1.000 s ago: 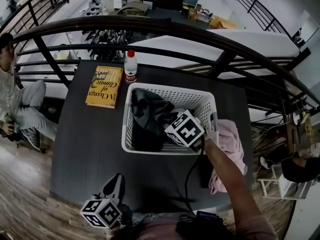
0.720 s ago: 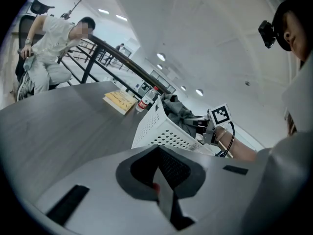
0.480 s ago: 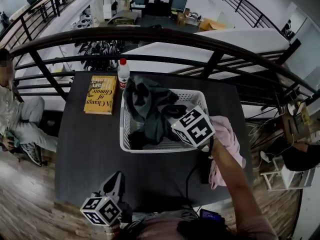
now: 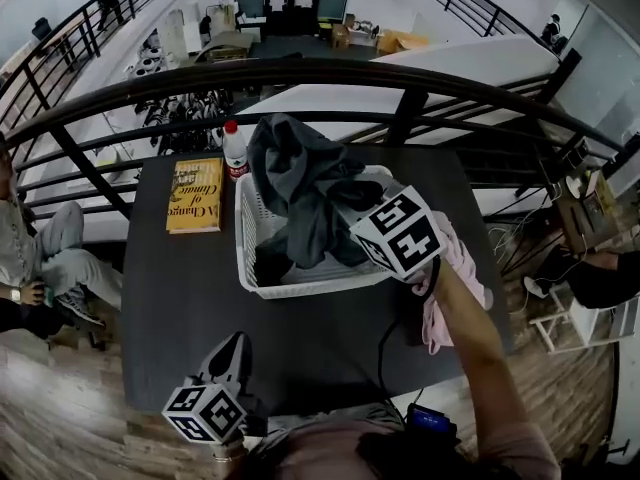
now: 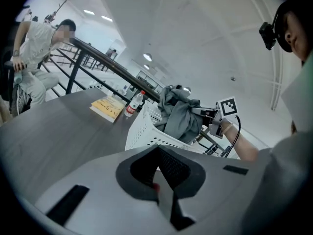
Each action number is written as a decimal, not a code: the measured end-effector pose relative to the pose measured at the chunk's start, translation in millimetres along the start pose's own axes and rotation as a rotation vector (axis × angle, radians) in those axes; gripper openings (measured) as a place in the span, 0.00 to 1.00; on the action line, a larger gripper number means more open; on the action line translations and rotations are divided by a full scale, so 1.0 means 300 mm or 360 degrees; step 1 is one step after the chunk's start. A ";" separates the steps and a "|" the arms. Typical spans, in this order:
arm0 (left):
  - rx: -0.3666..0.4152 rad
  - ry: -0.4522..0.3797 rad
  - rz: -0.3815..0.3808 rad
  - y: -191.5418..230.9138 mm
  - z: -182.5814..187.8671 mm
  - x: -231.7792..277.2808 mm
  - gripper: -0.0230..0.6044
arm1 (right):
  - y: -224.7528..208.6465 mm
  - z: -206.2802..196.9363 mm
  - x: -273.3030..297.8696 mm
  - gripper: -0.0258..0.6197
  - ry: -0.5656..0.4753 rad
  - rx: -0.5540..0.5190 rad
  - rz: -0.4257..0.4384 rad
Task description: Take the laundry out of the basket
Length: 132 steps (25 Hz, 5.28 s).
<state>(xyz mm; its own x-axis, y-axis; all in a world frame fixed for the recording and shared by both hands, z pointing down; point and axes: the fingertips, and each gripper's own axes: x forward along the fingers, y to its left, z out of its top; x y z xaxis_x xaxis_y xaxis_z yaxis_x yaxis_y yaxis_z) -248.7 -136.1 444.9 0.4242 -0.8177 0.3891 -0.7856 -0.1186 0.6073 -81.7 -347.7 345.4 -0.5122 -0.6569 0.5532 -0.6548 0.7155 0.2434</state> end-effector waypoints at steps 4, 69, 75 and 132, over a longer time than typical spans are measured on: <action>0.0029 0.0005 -0.0026 0.012 0.007 -0.026 0.03 | 0.004 0.049 -0.067 0.19 -0.0064 0.0005 -0.0074; 0.0191 -0.0005 -0.0137 -0.753 -0.579 -0.003 0.03 | -0.173 -0.298 -1.162 0.19 -0.0576 0.0059 -0.0213; 0.0183 -0.0001 -0.0147 -0.814 -0.635 0.002 0.03 | -0.194 -0.377 -1.197 0.19 -0.0516 0.0072 -0.0211; 0.0231 0.0125 -0.0136 -0.870 -0.753 0.035 0.03 | 0.213 -1.299 -0.751 0.23 0.0235 0.0863 0.0257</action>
<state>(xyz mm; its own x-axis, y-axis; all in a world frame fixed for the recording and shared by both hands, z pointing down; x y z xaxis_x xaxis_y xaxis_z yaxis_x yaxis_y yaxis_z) 62.7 13.5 447.0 0.5217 -0.7552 0.3968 -0.7994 -0.2703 0.5366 208.5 -61.5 546.9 -0.5718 -0.4817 0.6641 -0.7857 0.5544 -0.2744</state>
